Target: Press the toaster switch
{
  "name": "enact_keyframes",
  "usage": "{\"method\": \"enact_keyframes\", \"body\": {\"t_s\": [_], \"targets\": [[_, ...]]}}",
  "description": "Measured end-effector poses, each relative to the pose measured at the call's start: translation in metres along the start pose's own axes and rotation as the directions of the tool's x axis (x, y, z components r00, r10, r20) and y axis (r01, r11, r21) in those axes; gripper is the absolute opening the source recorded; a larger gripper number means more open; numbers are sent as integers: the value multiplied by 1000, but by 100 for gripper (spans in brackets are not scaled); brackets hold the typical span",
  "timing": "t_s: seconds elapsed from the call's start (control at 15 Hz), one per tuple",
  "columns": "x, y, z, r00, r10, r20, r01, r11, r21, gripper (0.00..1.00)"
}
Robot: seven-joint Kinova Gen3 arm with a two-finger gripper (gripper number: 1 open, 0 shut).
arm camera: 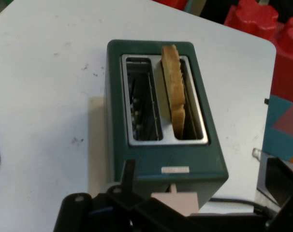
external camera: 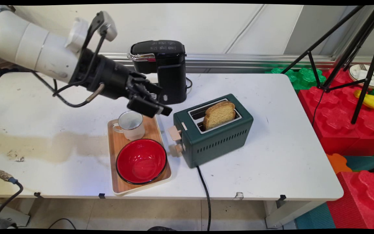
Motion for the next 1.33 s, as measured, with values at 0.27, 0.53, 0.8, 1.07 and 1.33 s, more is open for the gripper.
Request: {"method": "enact_keyframes", "body": {"t_s": [0.27,0.53,0.8,1.07,1.33], "targets": [[-12,-3,-2,1000,11,15,-11,1000,-3,100],[-21,-2,7,999,4,36,-4,1000,2,100],[-24,-2,19,999,-2,52,1,1000,20,100],[-27,2,31,998,1,66,-3,1000,21,100],[-30,3,37,997,14,74,-16,1000,25,0]]}}
